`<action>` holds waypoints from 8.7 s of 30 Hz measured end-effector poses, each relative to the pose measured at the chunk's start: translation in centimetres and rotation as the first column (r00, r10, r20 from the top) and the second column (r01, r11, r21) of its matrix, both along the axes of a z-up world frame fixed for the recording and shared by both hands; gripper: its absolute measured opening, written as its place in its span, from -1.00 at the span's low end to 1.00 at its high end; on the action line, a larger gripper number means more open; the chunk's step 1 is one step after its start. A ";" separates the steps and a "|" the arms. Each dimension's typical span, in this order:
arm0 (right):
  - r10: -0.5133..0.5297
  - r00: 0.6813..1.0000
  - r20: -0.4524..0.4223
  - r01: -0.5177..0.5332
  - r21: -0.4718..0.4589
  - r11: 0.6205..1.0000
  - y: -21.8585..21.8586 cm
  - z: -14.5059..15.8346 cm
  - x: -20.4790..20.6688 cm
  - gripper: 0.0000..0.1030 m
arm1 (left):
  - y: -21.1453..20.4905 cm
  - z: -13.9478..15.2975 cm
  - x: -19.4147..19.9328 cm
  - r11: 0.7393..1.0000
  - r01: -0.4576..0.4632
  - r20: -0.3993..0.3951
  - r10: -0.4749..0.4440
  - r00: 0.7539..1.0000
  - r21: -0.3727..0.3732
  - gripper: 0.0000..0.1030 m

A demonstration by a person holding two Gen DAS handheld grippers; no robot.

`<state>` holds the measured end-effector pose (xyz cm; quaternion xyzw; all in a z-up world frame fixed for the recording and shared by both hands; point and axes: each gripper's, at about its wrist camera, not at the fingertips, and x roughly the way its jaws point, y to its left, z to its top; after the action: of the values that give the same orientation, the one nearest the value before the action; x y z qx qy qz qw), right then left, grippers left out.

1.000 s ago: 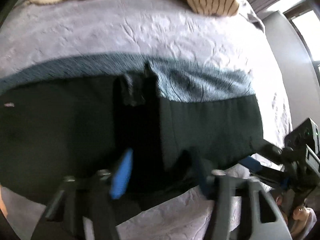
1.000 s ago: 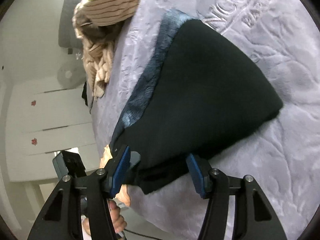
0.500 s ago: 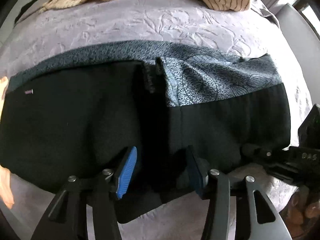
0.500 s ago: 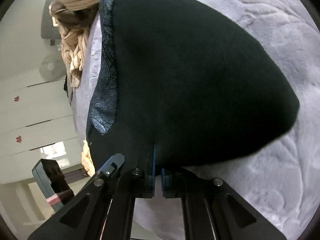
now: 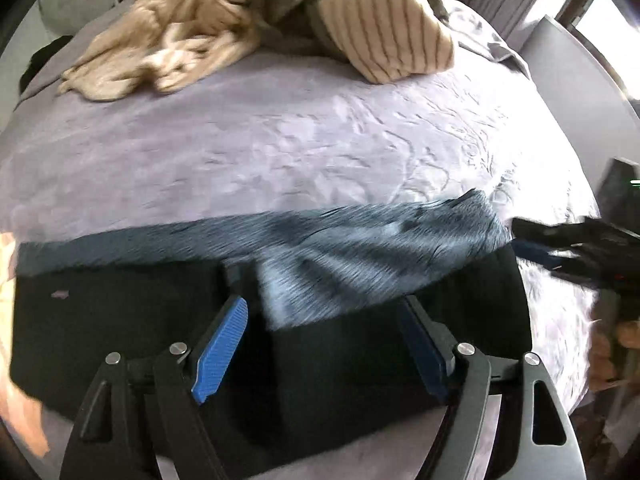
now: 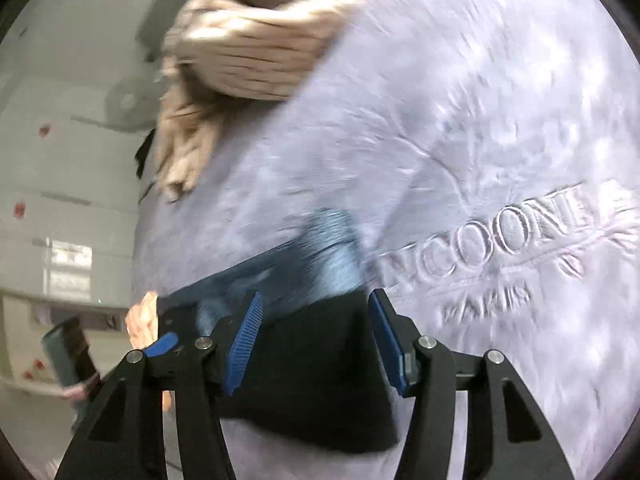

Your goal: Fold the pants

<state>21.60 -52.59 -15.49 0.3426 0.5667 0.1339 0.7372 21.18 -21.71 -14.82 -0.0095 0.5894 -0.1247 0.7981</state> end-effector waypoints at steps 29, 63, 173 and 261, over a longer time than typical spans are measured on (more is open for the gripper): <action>0.251 0.966 0.056 -0.235 -0.203 0.951 13.0 3.7 -0.1 -0.12 | 6.2 -4.0 -5.0 0.990 -0.052 -0.108 0.066 0.992 0.128 0.60; 0.326 0.934 -0.147 -0.357 -0.371 0.857 21.4 6.4 -10.3 0.64 | 15.7 2.2 -12.7 0.988 -0.047 -0.082 0.060 0.995 0.149 0.99; 0.285 0.911 -0.299 -0.393 -0.418 0.819 29.8 4.8 -11.2 0.99 | 27.6 0.2 -12.4 0.972 -0.203 -0.136 0.218 0.966 0.118 0.99; 0.854 0.401 -0.333 -0.907 -0.276 0.318 60.0 5.9 3.3 1.00 | 24.7 -4.6 -7.3 0.889 -0.177 0.252 0.073 0.965 0.421 -0.14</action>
<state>24.87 7.45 -9.56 -0.1792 0.7197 0.3672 0.5613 13.88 3.00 -19.41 0.1473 0.5045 0.0636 0.8484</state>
